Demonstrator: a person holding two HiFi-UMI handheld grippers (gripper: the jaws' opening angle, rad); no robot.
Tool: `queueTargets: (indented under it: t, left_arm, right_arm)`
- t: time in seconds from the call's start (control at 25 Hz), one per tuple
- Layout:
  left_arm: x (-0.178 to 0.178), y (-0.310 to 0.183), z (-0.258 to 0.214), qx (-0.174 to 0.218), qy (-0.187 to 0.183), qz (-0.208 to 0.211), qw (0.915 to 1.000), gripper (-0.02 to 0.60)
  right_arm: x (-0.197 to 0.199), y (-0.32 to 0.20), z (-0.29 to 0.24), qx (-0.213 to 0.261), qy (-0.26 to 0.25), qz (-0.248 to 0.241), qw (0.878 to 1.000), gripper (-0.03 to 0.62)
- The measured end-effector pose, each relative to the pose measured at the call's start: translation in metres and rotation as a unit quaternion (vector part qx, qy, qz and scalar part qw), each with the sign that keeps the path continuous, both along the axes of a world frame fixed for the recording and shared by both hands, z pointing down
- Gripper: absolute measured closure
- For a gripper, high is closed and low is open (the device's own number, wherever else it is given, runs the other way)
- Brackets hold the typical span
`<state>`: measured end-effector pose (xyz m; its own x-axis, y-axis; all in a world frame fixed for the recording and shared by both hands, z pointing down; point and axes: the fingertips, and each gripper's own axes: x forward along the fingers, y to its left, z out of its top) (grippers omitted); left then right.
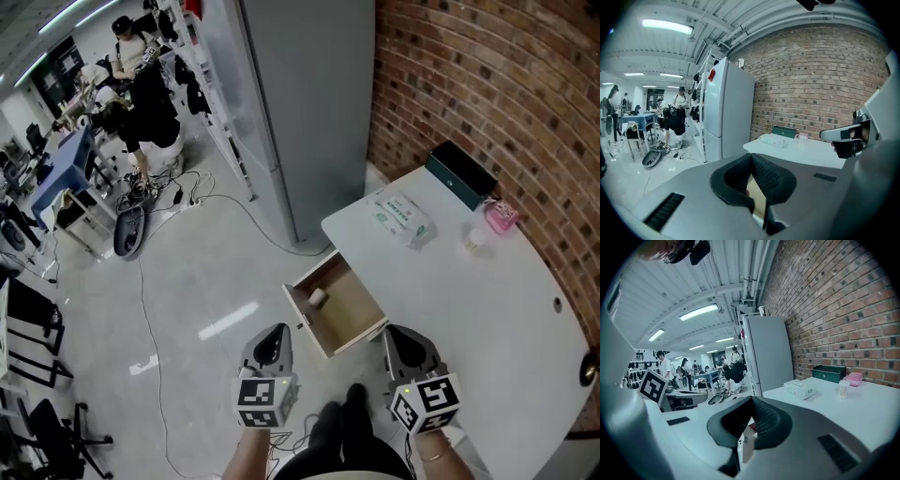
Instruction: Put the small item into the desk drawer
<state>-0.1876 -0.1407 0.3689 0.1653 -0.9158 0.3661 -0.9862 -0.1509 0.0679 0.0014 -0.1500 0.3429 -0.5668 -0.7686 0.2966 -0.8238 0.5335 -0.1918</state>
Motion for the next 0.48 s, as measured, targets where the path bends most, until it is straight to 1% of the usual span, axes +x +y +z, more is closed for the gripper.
queueTargets:
  t: [0.08, 0.2, 0.32, 0.48]
  left_arm:
    - [-0.003, 0.003, -0.005, -0.002, 0.003, -0.003, 1.0, 0.561]
    - [-0.008, 0.005, -0.004, 0.007, 0.006, -0.008, 0.9999, 0.561]
    - [-0.005, 0.006, -0.005, -0.009, 0.017, -0.008, 0.9998, 0.56]
    - [-0.013, 0.007, 0.003, 0.0, 0.011, -0.01, 0.9999, 0.56]
  right_arm:
    - [-0.001, 0.001, -0.004, 0.004, 0.001, -0.001, 1.0, 0.589]
    - [-0.004, 0.0, -0.007, 0.008, 0.0, -0.003, 1.0, 0.589]
    - [-0.006, 0.001, -0.003, 0.009, 0.003, -0.006, 1.0, 0.589]
    - [-0.011, 0.003, -0.001, 0.004, 0.008, -0.011, 1.0, 0.589]
